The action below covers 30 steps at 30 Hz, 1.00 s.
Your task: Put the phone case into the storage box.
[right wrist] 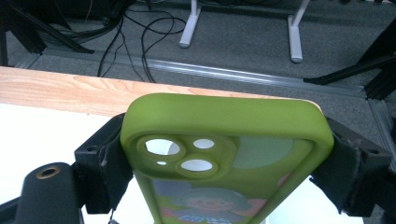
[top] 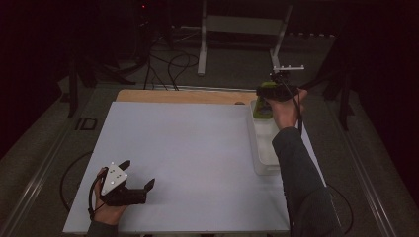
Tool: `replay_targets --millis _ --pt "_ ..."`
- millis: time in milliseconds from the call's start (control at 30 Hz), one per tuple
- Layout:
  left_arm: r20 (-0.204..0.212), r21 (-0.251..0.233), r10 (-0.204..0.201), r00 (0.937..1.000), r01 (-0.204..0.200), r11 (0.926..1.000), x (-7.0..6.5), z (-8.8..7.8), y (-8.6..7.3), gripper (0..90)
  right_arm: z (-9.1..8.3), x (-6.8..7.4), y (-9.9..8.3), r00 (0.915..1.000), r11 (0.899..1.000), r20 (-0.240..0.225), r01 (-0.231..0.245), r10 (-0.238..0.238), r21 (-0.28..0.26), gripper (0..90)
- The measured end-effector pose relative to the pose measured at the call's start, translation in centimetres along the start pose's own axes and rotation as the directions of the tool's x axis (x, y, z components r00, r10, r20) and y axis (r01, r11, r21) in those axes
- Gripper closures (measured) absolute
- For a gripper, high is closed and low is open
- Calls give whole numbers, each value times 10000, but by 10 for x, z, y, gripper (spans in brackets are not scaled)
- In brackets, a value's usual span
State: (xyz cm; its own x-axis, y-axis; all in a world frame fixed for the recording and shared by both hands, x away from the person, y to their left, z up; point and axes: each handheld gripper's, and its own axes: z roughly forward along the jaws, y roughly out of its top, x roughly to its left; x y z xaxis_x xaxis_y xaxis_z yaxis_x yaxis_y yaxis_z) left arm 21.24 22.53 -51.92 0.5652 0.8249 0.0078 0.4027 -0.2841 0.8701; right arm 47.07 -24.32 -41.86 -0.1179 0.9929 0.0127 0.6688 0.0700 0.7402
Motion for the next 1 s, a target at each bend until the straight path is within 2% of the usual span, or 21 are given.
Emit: replay_targets --millis 533,767,1000 --pt "-5 11 59 10000 -59 10000 -1 0 0 0 16 -8 -8 9992 9992 21 -388 387 98 153" --pt "-9 -29 44 10000 -44 10000 -1 -1 1 0 22 -5 -11 9997 9998 213 -105 102 163 153" --pt "-12 -50 51 10000 -51 10000 -1 -1 1 0 28 -3 -14 9997 9996 181 -149 145 234 153"
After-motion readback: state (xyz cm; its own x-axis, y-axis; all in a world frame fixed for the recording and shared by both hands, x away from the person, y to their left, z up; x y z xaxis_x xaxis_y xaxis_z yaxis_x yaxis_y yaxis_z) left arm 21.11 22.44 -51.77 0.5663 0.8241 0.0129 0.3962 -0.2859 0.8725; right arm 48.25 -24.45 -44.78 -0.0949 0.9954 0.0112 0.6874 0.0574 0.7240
